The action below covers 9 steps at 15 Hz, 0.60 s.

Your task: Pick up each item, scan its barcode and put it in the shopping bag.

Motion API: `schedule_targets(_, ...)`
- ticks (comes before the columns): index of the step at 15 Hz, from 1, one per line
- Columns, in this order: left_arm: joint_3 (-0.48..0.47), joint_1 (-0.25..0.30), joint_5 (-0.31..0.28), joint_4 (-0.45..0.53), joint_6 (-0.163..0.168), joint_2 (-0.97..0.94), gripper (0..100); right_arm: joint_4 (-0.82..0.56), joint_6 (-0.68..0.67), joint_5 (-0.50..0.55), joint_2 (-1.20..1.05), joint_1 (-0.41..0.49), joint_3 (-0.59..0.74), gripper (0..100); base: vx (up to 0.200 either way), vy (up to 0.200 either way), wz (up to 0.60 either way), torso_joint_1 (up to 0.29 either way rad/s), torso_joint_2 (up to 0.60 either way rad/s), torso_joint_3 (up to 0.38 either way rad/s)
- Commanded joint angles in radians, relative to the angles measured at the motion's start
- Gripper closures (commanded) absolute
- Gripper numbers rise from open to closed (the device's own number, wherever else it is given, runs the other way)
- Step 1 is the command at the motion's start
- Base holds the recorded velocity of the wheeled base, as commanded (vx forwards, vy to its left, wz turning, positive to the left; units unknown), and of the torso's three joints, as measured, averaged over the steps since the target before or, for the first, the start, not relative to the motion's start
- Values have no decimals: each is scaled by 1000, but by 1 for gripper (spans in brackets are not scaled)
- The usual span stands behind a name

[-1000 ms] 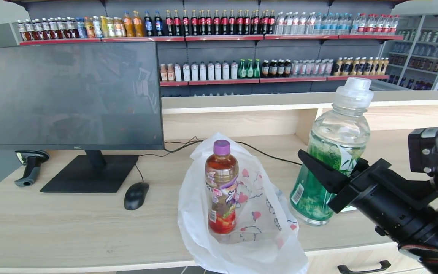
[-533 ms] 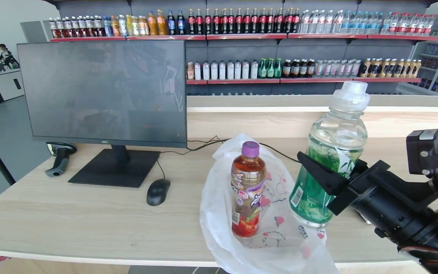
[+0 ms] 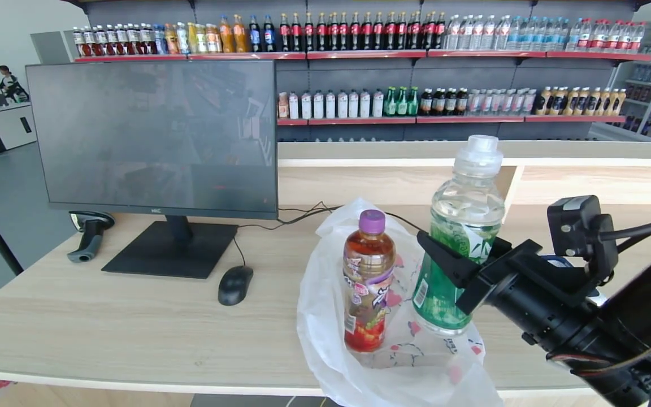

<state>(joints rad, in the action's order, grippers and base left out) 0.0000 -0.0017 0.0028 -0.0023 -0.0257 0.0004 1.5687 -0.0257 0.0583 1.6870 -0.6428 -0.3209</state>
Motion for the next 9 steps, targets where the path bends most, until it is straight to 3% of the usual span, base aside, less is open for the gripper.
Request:
schedule_targets(1, 0, 0, 0, -1, 0, 0, 0, 2, 4, 0, 36, 5, -29, 100, 0, 0, 0, 0, 0, 0)
schedule_targets(9, 0, 0, 0, -1, -2, 0, 0, 2, 36, 0, 123, 14, -55, 100, 0, 0, 0, 0, 0, 0)
